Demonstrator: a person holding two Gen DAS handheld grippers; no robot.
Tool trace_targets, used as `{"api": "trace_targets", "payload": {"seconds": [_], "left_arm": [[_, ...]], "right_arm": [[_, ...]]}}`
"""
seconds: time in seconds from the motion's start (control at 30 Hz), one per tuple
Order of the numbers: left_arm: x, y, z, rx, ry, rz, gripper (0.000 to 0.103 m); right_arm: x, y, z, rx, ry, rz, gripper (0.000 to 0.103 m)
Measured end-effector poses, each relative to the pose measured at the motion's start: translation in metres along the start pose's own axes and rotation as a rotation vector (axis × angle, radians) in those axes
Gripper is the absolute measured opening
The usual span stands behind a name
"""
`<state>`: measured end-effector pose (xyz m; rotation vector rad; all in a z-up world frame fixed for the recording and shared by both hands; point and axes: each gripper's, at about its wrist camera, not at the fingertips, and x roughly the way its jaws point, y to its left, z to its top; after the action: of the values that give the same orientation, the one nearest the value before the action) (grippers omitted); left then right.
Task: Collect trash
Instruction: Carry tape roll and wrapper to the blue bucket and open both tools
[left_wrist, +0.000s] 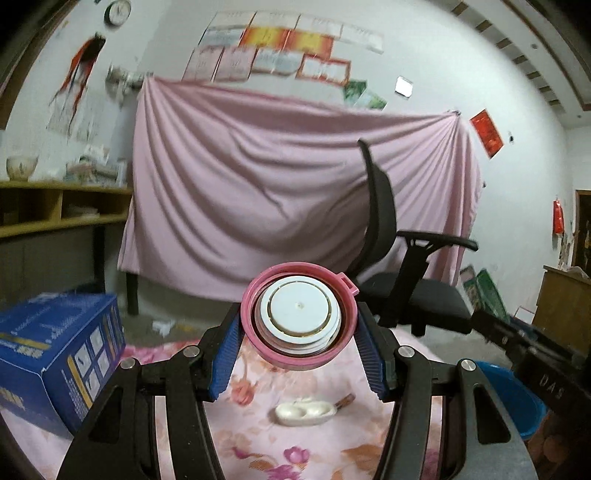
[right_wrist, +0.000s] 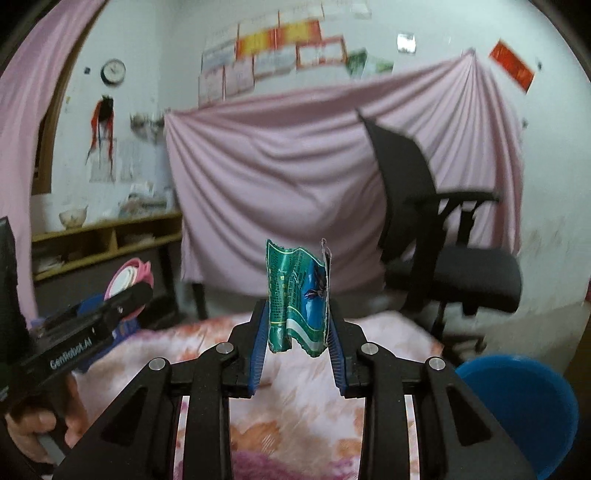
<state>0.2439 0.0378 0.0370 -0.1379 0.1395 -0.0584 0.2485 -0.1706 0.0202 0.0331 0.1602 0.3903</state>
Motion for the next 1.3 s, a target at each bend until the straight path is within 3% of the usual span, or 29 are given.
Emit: {"api": "trace_targets", "payload": {"seconds": [0.4, 0.73, 1.03, 1.3], "left_arm": [[-0.013, -0.045, 0.014, 0.019, -0.093, -0.073, 0.053], [-0.006, -0.104, 0.033, -0.03, -0.08, -0.171, 0.053], [0.051, -0.187, 0.028, -0.021, 0.156, -0.308, 0.053], [0.092, -0.227, 0.004, -0.022, 0.396, -0.351, 0.053]], "right_arm": [[-0.048, -0.025, 0.015, -0.035, -0.213, -0.152, 0.028], [-0.085, -0.076, 0.018, 0.033, -0.26, -0.283, 0.03], [-0.088, -0.136, 0.007, 0.177, -0.154, -0.371, 0.031], [-0.08, -0.175, -0.011, 0.306, -0.014, -0.4, 0.031]]}}
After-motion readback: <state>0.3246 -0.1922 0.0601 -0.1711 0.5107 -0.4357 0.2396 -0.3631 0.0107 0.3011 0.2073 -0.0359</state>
